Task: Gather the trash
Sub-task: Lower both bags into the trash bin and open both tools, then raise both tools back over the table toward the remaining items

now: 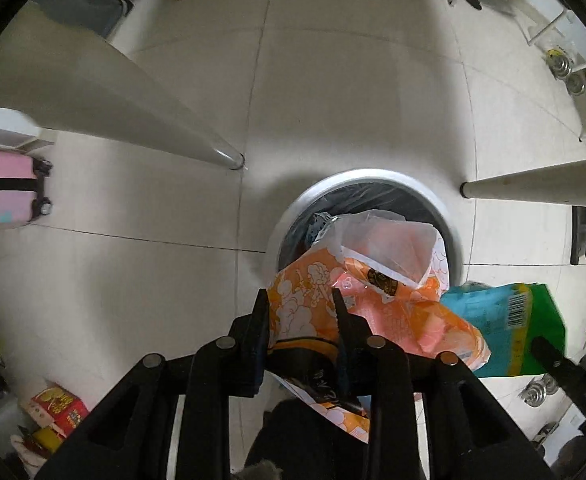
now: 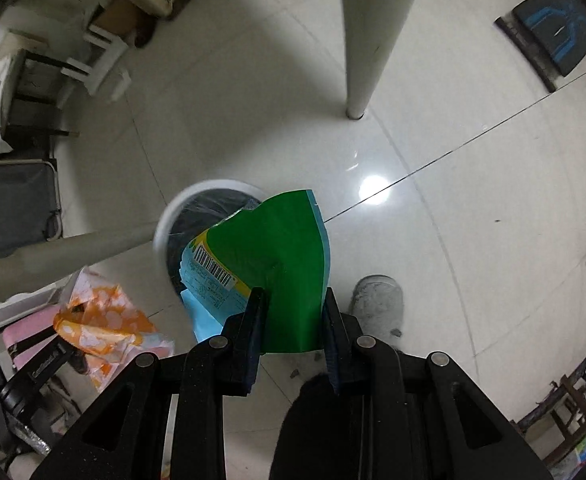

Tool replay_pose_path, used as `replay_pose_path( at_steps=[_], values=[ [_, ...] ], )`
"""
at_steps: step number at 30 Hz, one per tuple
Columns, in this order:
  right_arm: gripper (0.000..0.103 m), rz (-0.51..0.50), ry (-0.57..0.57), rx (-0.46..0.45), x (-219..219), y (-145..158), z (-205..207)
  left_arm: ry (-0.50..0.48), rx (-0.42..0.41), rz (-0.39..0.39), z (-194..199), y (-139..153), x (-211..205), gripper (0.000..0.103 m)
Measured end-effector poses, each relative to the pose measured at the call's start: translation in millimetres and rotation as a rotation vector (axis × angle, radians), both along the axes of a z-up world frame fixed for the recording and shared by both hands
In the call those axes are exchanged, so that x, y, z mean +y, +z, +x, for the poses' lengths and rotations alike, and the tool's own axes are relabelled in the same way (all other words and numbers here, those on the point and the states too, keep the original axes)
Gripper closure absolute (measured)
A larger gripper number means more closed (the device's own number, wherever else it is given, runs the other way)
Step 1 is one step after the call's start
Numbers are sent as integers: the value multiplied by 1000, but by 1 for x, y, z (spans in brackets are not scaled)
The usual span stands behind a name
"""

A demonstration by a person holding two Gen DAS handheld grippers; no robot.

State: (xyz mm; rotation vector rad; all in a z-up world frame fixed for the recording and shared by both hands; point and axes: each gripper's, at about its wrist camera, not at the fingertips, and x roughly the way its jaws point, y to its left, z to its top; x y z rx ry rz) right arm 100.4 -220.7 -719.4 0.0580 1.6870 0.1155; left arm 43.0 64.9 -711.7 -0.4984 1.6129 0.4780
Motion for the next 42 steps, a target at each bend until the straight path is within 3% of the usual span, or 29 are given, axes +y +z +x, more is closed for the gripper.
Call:
replay_pose_path(
  at_steps=[3,4,5,7,9,12,14,18,22,29,42],
  values=[
    [72,13,27,37,11,-43,-1,0,-3,-32,4,-24,4,41],
    [72,22,35,55,14,-53,0,1,-2,-37,4,-28,6,21],
    [69,32,51,84,17,-65,-1,2,-5,-40,4,-29,6,15],
    [61,51,81,132,19,-84,-4,6,-6,-37,1,-28,6,14],
    [35,62,98,153,21,-90,-5,12,-3,-37,-7,-24,8,13],
    [11,79,133,143,21,-87,-9,11,-8,-24,-17,-12,6,12],
    [5,60,191,114,23,-77,-10,5,-12,-9,-24,1,2,12],
    [3,-25,334,30,38,-49,-16,-14,-29,28,-36,21,-4,12],
    [3,-83,407,-35,43,-15,-31,-19,-41,35,-51,51,-9,12],
    [3,-103,431,-95,46,52,-43,-53,-86,48,-62,112,-24,12],
    [3,-76,434,-200,41,224,-72,-93,-170,54,-87,236,-40,12]
  ],
)
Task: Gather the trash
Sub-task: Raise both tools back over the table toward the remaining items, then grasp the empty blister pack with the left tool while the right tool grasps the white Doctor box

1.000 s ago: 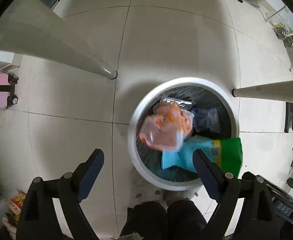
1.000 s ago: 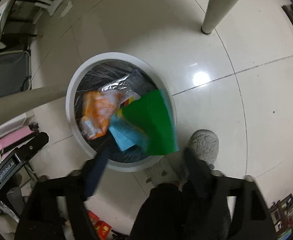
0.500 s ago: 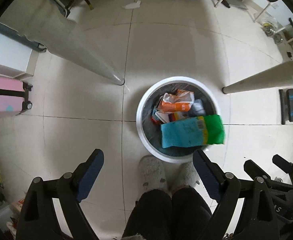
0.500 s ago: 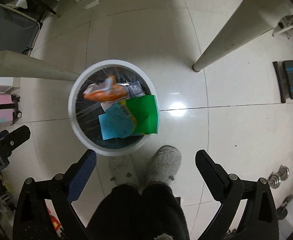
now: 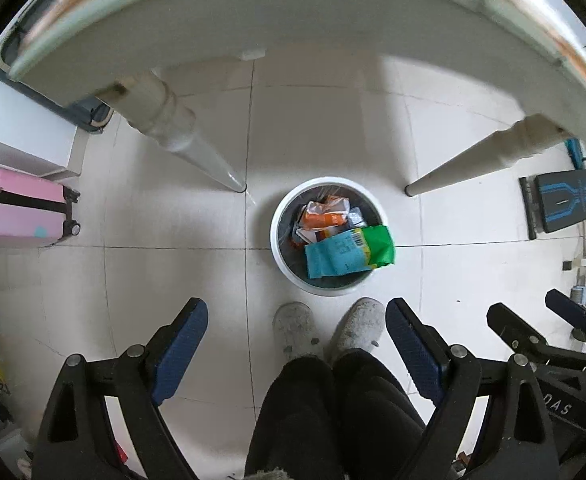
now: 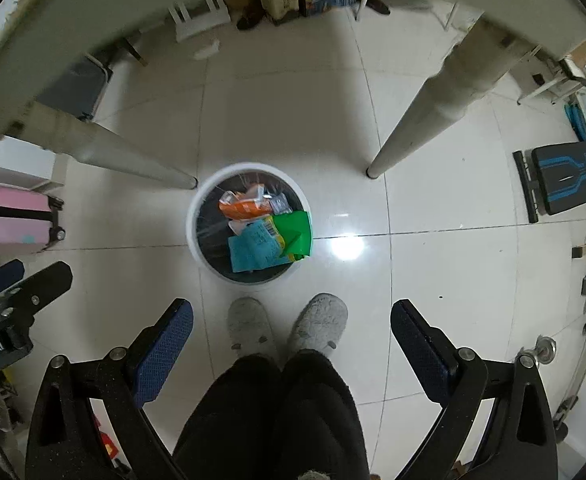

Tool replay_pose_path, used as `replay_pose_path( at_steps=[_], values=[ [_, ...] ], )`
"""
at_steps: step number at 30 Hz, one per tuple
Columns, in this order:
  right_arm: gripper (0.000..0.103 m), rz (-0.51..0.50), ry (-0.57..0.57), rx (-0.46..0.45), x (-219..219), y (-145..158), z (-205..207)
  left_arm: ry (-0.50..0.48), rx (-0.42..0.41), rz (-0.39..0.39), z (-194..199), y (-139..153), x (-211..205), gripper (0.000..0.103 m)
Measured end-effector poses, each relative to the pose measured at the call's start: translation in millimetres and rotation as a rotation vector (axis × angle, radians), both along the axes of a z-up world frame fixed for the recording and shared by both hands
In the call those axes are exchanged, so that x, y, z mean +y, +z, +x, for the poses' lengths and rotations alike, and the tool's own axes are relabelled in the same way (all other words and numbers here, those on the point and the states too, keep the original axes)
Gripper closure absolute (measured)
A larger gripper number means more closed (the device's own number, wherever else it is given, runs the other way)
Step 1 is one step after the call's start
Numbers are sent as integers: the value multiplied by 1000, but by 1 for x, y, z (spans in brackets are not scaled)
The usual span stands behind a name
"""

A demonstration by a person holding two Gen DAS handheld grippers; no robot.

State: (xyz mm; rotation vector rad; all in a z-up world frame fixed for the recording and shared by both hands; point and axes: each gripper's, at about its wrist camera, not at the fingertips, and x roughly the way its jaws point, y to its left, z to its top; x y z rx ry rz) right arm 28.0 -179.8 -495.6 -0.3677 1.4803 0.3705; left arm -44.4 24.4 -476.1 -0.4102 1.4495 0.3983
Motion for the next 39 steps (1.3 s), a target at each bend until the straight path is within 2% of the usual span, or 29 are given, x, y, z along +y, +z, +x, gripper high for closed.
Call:
replay_pose_path(
  at_steps=[11,17,18,19,21,25,30,36,37,39],
  values=[
    [3,55,-2,-65,2,155,-24,-32,-98,12,-18,118,-9,12],
    [3,86,-9,-54,9,212,-27,-1,-169,26,-12,163,4,12],
    [3,101,-19,-45,11,219,-23,6,-183,30,-11,172,9,11],
    [3,114,-26,-38,13,226,-19,17,-197,33,-6,177,14,0],
    [3,142,-31,-26,22,236,-6,46,-236,54,10,191,31,0],
    [3,171,-13,3,50,259,44,86,-277,143,48,213,59,0],
    [3,124,89,-44,98,271,126,181,-273,230,112,221,98,0],
    [3,-5,325,-82,186,268,282,333,-213,257,236,205,146,0],
    [3,-39,370,-105,208,266,321,359,-196,252,252,201,154,0],
    [3,-80,442,-111,238,258,374,420,-163,223,290,190,173,0]
  ],
)
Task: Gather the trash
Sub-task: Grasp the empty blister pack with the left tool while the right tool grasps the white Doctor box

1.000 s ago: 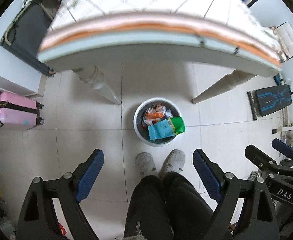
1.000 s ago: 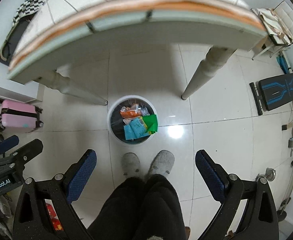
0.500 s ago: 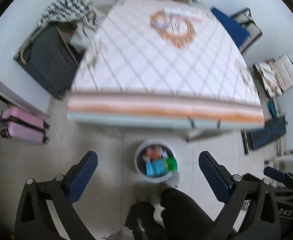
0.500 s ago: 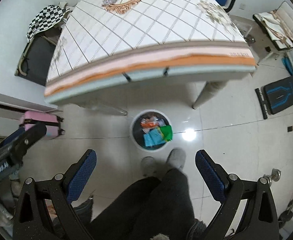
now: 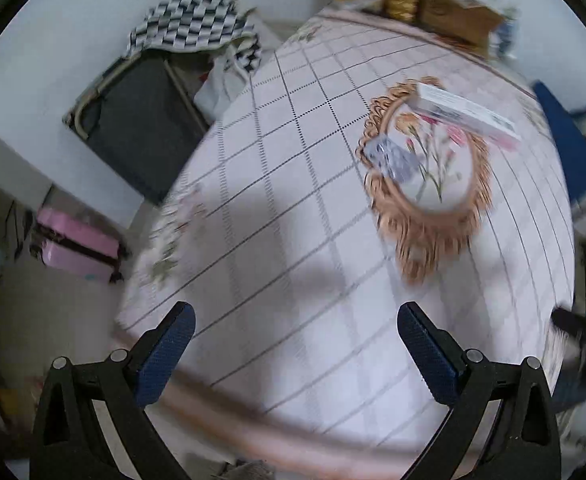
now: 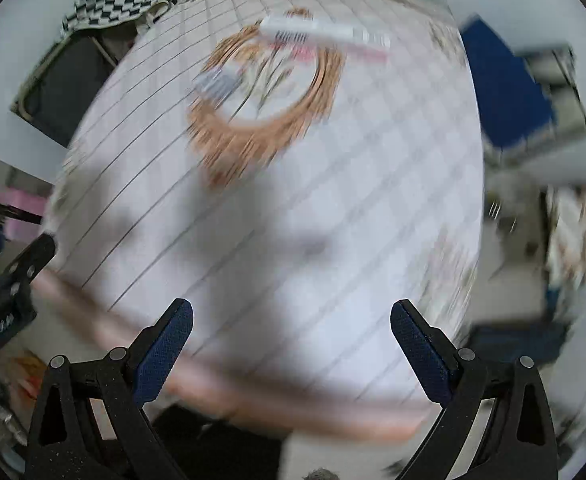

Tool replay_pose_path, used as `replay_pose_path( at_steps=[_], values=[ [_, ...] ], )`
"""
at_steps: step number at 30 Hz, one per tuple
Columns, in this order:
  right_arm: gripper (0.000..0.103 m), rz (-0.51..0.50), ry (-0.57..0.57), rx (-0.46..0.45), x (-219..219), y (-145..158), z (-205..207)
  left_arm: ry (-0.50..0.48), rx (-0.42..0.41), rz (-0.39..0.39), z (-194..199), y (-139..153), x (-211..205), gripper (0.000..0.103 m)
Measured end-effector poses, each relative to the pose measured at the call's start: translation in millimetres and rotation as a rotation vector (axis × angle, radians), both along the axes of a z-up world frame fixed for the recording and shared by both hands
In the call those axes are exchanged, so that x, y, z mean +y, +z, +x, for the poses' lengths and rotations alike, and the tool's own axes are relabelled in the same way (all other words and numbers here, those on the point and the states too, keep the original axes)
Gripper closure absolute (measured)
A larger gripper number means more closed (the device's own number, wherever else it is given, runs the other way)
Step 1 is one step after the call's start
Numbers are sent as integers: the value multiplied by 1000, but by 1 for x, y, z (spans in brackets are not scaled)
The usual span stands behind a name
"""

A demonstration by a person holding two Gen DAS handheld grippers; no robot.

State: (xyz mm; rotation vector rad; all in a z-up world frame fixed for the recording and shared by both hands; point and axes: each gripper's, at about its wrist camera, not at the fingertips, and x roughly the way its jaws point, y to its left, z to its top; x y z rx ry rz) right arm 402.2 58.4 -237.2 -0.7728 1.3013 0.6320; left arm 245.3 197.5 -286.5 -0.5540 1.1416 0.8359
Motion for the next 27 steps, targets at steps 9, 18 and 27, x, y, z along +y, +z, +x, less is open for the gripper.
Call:
replay_pose_path(
  at_steps=[9,18,27],
  values=[
    [3,-227,337,-111,159,-77,197,136,110,-21,105,-53,73,0],
    [3,-276,563,-25,228,-156,250,40,139,33,139,-62,110,0],
    [39,-118,-74,279,123,-152,299,-450,177,-38,169,-78,93,0]
  ],
)
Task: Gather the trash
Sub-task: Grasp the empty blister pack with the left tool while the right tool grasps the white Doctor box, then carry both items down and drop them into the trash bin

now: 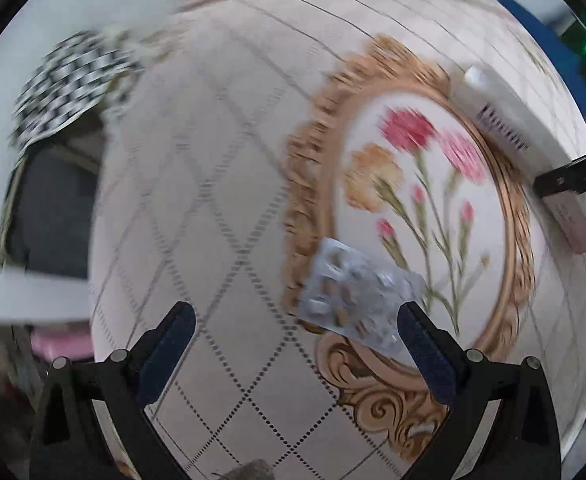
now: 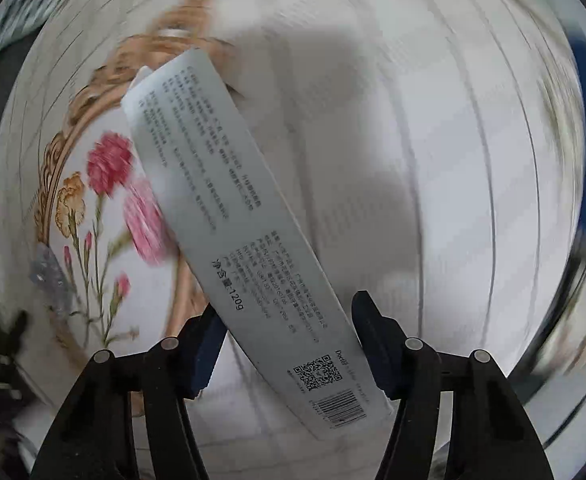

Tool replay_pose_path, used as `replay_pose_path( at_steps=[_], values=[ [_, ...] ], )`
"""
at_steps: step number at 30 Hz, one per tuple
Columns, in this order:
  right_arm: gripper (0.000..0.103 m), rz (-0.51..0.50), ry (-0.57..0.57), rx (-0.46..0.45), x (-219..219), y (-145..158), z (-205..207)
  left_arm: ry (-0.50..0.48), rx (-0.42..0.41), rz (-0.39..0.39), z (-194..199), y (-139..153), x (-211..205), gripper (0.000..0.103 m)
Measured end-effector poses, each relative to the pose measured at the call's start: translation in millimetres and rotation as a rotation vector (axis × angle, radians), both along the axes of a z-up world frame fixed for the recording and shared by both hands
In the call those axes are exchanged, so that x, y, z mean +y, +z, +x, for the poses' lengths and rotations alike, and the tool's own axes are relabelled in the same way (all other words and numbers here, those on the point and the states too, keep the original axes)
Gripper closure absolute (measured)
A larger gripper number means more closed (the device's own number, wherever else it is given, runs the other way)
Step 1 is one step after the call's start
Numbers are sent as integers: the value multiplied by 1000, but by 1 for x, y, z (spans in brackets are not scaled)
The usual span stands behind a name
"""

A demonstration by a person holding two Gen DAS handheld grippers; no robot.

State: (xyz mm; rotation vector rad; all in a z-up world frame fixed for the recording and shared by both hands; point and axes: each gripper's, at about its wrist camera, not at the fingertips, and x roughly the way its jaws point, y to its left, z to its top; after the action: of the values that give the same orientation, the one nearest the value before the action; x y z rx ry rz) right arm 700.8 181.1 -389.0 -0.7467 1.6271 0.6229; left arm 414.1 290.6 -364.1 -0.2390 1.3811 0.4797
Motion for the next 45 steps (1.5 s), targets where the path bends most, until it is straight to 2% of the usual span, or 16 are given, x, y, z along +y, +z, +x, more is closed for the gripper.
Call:
replay_pose_path(
  at_steps=[3,5,6,7,13,16,19,21,25,29,33,37,38,39,43,45],
  values=[
    [39,25,-163,20,-54,-2,-6,-119,65,-35,10,-13,-7,0],
    [34,31,-192,42,-69,-7,-11,-156,93,-67,16,-20,-8,0],
    [22,51,-199,37,-74,-6,-14,-177,101,-87,20,-23,-9,0],
    [18,59,-201,45,-76,-6,-16,-189,107,-100,25,-27,-8,0],
    [15,85,-160,31,-72,-15,-28,-208,155,-128,40,-44,-7,0],
    [18,74,-123,-25,-59,-14,-42,-196,131,-144,43,-44,-5,8],
    [30,65,-124,-76,-56,-14,-45,-173,95,-166,41,-39,-4,23],
    [48,60,-121,-123,-53,-11,-45,-145,75,-164,33,-36,-4,30],
    [49,78,-174,-103,-48,-3,-55,-38,49,-191,14,-35,-7,34],
    [49,63,-244,-52,-80,-4,-77,144,44,-246,-19,-39,-19,34],
    [49,46,-340,11,-121,-7,-114,278,64,-239,-58,-44,-52,34],
    [48,32,-381,81,-141,-15,-141,306,60,-193,-75,-48,-81,34],
    [41,46,-371,71,-141,-13,-143,311,53,-182,-77,-48,-84,34],
    [29,47,-354,48,-140,-11,-145,314,51,-179,-76,-49,-86,34],
    [26,59,-247,-79,-126,-1,-150,297,52,-165,-66,-49,-91,34],
    [26,67,-229,-100,-121,-1,-154,293,48,-152,-57,-43,-94,35]
  ],
)
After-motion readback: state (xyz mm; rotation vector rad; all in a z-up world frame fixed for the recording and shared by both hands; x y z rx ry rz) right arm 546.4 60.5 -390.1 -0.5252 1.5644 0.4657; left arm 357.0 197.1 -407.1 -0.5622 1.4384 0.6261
